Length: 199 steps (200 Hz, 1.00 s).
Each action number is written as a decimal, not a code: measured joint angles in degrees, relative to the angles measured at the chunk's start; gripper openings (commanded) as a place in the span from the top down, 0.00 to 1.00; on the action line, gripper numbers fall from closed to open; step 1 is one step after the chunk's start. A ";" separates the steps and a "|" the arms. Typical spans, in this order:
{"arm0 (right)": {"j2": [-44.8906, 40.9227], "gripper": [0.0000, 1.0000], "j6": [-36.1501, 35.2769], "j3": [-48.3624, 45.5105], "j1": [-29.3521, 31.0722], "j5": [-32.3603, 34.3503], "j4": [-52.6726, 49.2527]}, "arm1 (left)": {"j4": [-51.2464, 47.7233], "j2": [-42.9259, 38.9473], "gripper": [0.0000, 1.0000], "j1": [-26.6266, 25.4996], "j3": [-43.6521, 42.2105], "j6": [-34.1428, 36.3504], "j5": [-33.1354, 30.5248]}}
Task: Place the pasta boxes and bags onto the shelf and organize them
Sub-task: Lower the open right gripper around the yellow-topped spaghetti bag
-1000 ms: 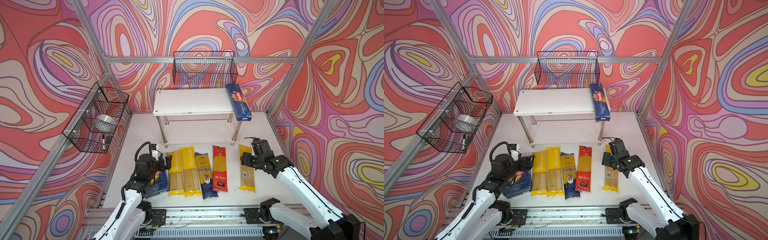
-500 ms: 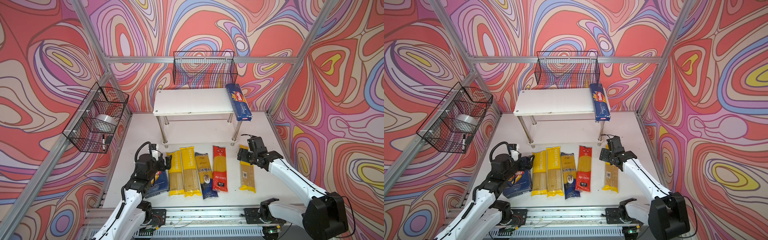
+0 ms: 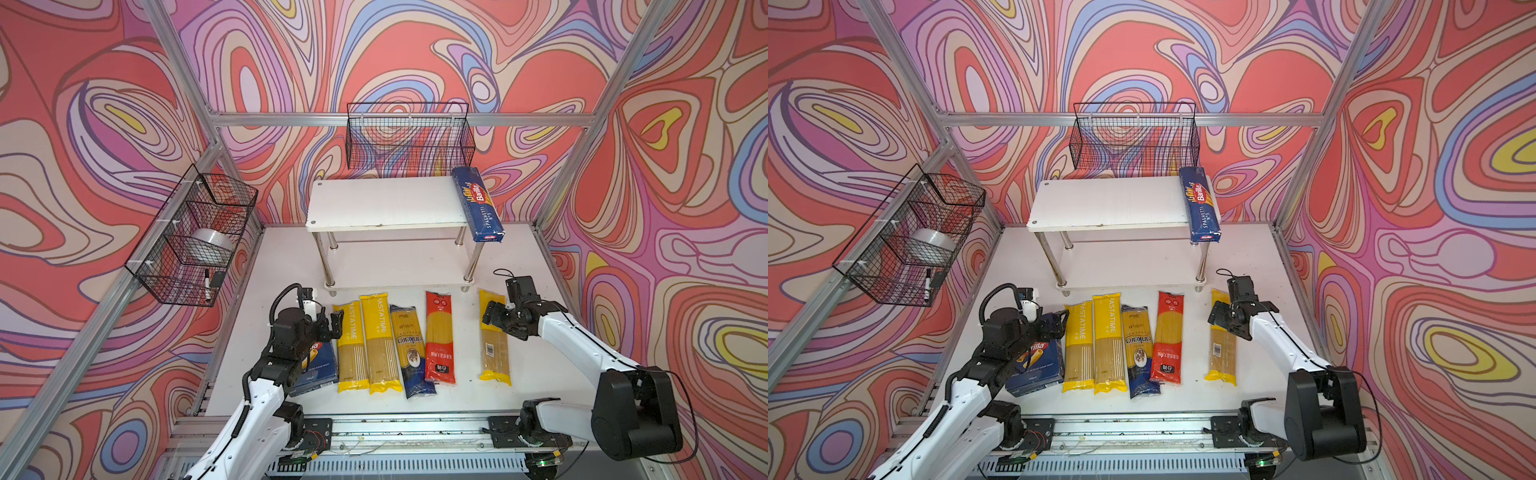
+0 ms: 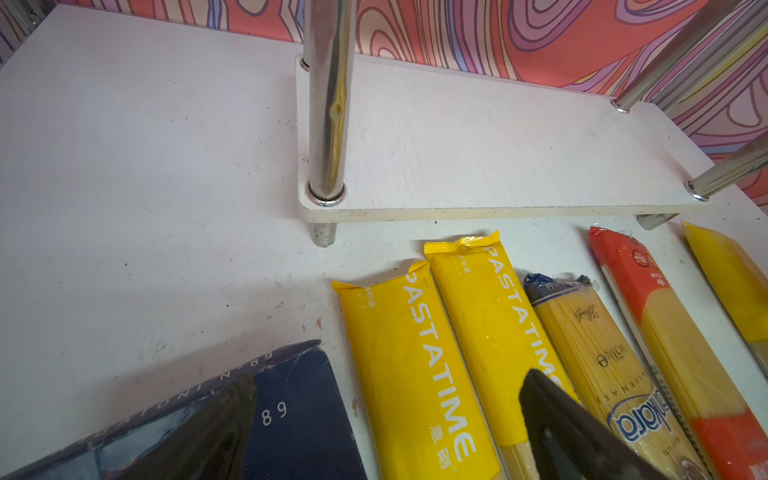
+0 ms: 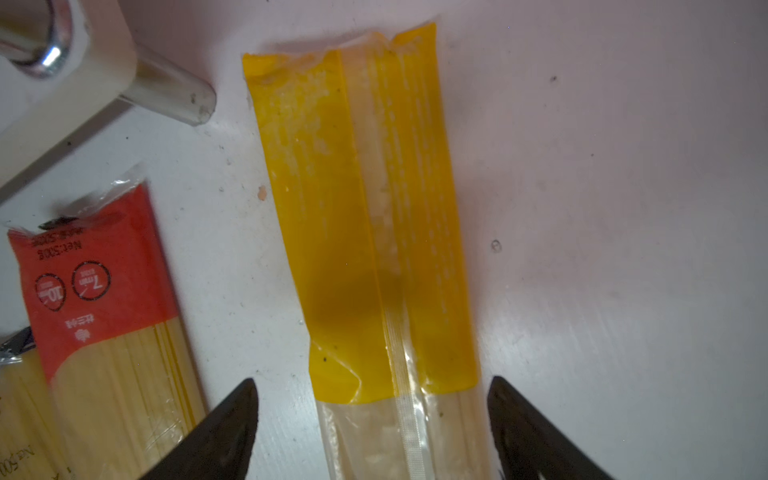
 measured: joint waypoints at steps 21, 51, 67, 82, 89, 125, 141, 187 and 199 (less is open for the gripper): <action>-2.95 0.11 2.60 -2.14 0.00 -0.07 -1.03 | 0.00 0.00 0.00 0.00 0.00 0.00 0.02; -7.80 0.11 6.12 -4.28 0.00 0.66 -2.78 | -0.02 0.00 0.00 0.00 0.00 -0.02 0.00; -9.97 0.11 7.65 -5.35 0.00 0.68 -2.93 | 0.00 0.00 0.00 0.00 0.00 -0.02 0.00; -10.97 0.10 8.28 -6.36 -0.02 0.68 -3.02 | 0.00 0.00 0.00 0.00 0.00 0.00 0.00; -11.10 0.10 8.37 -6.67 -0.02 0.63 -3.08 | -0.02 0.00 0.00 0.00 0.00 0.00 0.00; -9.75 0.09 7.80 -7.08 0.00 -0.48 -2.49 | 0.00 0.00 0.00 0.00 0.00 0.00 0.02; -7.37 0.09 7.17 -7.08 -0.02 -0.94 -1.36 | -0.02 -0.02 0.00 0.00 0.00 -0.02 0.02; -3.45 0.09 5.86 -7.10 -0.02 -2.67 2.27 | 0.00 -0.09 0.00 0.00 0.00 0.00 0.02; -3.85 0.09 5.79 -7.17 -0.02 -3.69 3.52 | -0.02 -0.11 0.00 0.00 0.00 0.00 0.02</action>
